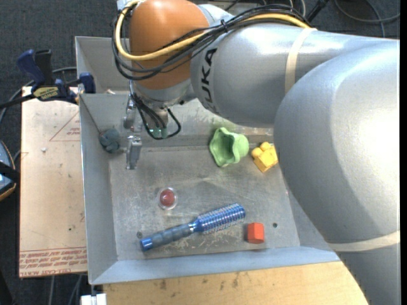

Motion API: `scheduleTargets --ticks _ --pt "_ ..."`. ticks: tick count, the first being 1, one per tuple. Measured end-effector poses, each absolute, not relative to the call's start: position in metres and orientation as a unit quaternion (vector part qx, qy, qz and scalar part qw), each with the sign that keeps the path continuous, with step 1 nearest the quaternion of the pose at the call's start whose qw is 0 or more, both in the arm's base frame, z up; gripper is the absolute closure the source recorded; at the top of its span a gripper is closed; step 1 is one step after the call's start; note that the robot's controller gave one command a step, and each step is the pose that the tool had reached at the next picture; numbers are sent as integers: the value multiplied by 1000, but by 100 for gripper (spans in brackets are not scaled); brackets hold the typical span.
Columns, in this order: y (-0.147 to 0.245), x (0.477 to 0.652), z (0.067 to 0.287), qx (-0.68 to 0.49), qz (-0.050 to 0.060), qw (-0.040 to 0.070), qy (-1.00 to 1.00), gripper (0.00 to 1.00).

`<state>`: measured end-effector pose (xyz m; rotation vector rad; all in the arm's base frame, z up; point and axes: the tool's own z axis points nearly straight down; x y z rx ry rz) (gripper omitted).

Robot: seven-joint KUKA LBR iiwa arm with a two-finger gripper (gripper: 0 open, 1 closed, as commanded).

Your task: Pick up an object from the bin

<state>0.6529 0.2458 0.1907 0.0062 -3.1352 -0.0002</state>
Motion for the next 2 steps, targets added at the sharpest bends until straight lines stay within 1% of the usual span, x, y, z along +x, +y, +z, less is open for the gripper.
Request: scheduleTargets --ticks 1,2 --pt "186 597 142 60 1 3 -998 0" --pt "130 561 74 -8 -4 -5 -1000 0"
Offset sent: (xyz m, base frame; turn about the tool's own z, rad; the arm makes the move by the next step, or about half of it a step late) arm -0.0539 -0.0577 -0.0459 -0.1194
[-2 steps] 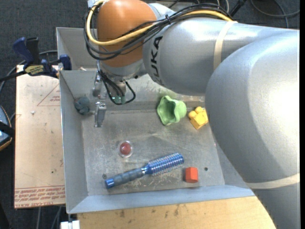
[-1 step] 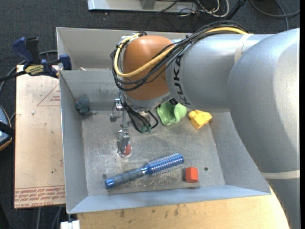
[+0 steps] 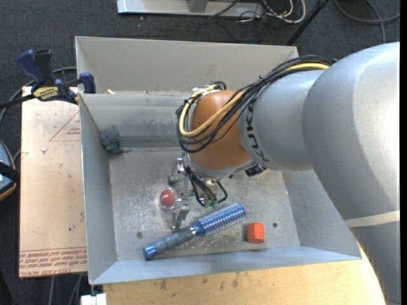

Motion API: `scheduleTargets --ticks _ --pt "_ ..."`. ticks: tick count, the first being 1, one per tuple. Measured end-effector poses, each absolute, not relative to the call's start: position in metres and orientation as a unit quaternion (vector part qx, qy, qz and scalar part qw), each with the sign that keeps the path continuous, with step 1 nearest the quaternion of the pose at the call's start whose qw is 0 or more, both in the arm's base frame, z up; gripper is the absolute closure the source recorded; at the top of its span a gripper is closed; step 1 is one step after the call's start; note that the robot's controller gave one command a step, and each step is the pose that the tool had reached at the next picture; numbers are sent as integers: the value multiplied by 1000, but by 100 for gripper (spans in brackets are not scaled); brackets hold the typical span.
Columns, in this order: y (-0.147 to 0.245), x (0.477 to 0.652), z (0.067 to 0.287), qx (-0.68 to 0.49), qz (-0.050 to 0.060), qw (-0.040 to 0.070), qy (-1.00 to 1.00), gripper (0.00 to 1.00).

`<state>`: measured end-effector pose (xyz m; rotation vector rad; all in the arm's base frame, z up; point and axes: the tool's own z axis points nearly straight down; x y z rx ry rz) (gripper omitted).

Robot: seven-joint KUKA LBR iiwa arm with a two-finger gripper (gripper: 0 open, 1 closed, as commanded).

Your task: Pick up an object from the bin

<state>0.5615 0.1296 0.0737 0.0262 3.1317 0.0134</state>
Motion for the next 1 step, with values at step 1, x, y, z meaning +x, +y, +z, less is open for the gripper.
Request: scheduleTargets --ticks 1 --pt "130 563 78 7 4 6 1000 100"
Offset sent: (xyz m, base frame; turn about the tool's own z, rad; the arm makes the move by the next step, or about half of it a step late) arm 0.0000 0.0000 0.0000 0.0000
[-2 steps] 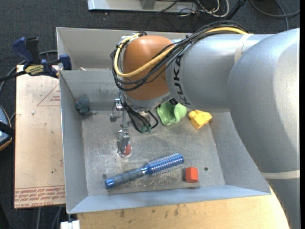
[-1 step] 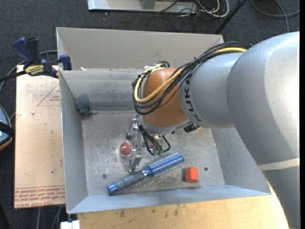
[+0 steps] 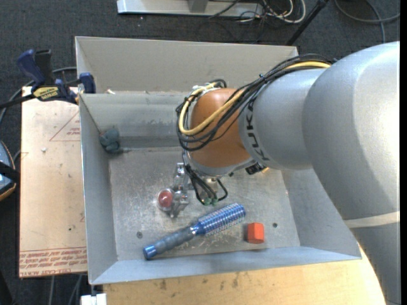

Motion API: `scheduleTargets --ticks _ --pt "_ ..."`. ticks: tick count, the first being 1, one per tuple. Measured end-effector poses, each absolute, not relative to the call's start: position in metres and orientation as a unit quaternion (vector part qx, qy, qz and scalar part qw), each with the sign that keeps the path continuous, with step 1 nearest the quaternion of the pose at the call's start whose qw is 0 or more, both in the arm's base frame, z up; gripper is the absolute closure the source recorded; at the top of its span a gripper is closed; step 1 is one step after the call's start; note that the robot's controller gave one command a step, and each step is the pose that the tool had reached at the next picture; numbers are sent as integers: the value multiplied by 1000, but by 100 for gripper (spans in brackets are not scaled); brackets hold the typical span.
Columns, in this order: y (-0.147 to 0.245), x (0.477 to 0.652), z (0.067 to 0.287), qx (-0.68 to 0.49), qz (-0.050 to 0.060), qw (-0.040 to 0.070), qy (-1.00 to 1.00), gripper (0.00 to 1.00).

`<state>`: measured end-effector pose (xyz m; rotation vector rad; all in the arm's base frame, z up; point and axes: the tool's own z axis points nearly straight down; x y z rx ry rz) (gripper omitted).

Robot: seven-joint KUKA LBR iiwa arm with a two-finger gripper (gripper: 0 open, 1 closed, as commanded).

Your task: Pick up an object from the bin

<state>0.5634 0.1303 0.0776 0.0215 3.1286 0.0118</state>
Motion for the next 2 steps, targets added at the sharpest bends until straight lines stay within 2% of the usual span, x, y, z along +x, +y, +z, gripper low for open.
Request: scheduleTargets --ticks 1,2 --pt "139 575 191 -60 1 6 998 100" --pt "138 573 186 -59 1 1 998 0"
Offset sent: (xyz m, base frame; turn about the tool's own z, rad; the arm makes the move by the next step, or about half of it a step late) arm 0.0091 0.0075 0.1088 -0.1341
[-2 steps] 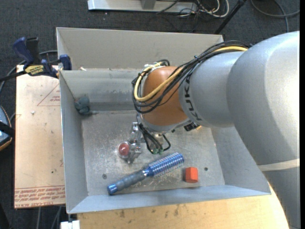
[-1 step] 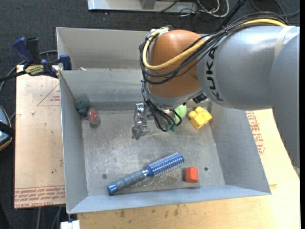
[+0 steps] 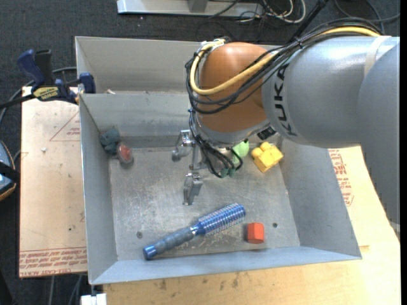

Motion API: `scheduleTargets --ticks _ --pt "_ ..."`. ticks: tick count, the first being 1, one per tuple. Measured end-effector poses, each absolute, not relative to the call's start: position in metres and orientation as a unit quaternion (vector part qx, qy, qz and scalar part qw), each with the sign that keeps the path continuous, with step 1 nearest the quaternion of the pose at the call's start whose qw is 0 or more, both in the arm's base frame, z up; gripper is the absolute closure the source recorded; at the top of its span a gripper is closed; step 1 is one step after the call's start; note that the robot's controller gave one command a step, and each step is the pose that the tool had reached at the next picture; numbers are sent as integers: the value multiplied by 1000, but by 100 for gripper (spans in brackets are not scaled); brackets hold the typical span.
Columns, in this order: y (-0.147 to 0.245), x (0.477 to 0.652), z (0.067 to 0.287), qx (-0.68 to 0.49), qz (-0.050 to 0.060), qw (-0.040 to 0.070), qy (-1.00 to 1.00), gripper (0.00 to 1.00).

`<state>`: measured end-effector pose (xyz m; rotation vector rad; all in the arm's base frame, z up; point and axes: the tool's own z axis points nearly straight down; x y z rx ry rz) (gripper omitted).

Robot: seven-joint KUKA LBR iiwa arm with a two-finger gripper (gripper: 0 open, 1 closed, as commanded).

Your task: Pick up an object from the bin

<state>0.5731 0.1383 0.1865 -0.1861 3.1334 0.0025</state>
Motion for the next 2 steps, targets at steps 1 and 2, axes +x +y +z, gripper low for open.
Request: scheduleTargets --ticks 1,2 --pt "110 508 147 -82 0 -5 997 0" --pt "71 488 84 -94 0 4 996 0"
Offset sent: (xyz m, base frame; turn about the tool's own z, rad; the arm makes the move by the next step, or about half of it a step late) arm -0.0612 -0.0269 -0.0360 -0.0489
